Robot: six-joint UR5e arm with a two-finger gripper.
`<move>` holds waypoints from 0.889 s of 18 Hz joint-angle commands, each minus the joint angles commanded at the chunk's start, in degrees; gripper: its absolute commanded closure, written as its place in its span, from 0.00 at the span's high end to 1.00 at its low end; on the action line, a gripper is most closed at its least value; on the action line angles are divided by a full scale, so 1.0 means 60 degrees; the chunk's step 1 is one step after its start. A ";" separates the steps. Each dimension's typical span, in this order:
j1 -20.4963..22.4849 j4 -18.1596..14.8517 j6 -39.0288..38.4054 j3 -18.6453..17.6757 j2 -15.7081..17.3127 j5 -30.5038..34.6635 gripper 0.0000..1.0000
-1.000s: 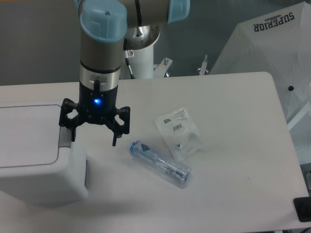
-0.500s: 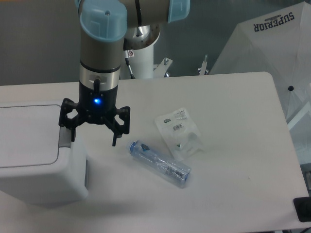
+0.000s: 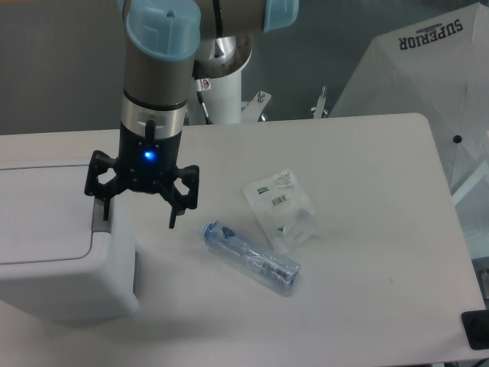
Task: Open the trash can
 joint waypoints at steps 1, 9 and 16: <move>0.0000 0.0015 0.0029 -0.0015 0.0000 0.0000 1.00; 0.0000 0.0044 0.0073 -0.0044 -0.0029 0.0029 1.00; 0.0000 0.0059 0.0088 -0.0044 -0.0073 0.0044 1.00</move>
